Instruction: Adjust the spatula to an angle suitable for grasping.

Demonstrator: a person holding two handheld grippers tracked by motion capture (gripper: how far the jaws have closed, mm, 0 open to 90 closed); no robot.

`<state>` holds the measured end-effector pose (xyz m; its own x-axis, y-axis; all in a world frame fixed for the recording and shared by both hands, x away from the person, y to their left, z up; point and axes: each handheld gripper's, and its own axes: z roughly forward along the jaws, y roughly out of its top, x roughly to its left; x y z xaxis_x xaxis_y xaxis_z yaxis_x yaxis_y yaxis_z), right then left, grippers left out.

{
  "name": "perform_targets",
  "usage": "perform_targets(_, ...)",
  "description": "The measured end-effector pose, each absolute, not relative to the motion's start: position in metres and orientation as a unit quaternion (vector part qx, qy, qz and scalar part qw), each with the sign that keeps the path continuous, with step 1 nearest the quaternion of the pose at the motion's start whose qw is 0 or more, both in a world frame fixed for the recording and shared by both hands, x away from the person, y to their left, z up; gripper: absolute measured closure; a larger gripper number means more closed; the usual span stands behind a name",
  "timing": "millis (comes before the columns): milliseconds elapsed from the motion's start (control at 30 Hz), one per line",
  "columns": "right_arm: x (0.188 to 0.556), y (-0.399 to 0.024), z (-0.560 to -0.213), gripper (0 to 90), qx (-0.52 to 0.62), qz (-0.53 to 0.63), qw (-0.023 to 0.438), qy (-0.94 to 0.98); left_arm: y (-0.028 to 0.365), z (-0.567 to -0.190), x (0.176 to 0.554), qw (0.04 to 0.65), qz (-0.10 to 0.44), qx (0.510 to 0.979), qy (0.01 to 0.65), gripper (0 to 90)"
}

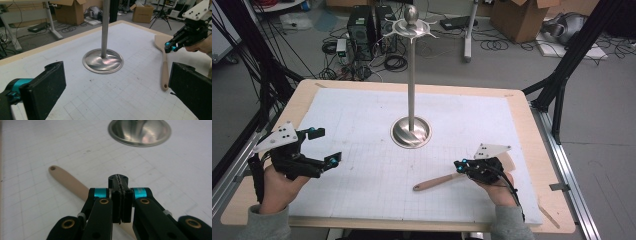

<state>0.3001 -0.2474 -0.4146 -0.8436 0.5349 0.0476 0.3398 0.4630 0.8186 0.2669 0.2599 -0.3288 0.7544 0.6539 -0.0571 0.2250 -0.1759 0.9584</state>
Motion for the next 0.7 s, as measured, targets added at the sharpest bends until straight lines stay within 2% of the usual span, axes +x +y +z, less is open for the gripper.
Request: perform_targets(700,0.297,-0.206,-0.428,90.0,0.169,0.441,0.026,0.881,0.262,-0.329,0.265,0.568,0.190,0.743,0.298,1.7)
